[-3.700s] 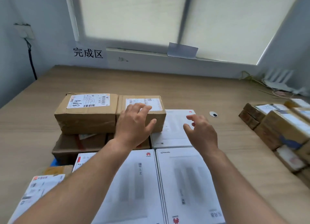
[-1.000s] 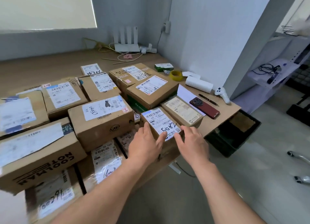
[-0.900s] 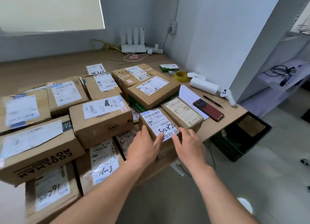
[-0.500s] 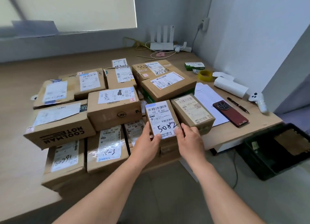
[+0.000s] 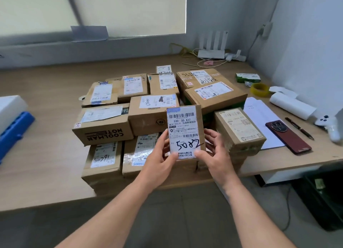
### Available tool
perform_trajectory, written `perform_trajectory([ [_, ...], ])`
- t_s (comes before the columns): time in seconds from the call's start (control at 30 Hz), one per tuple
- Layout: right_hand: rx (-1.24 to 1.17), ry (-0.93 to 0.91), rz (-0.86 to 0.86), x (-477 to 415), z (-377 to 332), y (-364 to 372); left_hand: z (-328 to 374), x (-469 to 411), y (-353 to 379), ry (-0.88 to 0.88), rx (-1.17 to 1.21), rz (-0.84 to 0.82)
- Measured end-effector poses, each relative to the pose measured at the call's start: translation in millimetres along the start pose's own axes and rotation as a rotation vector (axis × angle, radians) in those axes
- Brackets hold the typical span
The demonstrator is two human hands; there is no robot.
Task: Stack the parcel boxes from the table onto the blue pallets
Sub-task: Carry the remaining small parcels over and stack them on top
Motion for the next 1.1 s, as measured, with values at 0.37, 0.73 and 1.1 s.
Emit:
perform_trajectory([
  [0.37,-0.064,-0.063,-0.166,-16.0,-36.6,98.4,-17.2,24.6,-112.1,0.058,-0.024,0.084],
  [0.73,-0.181,-0.102,-0.282,-22.6,-85.9,259.0,-77.7,71.1,-292.3,0.014,-0.137,0.39],
  [1.1,-0.312,-0.1,-0.428,-11.3,-127.9,427.3,-152.2,131.8,-436.4,-0.09,-0.49,0.734],
])
Point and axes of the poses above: each hand's wrist, its own x-axis away from the middle knuckle, its own y-axis out of the palm, z = x × y, the point moved 4 cm from there along -x, towards the middle knuckle, and after that the axes turned 13 degrees about -y, right-handed, at the moved point
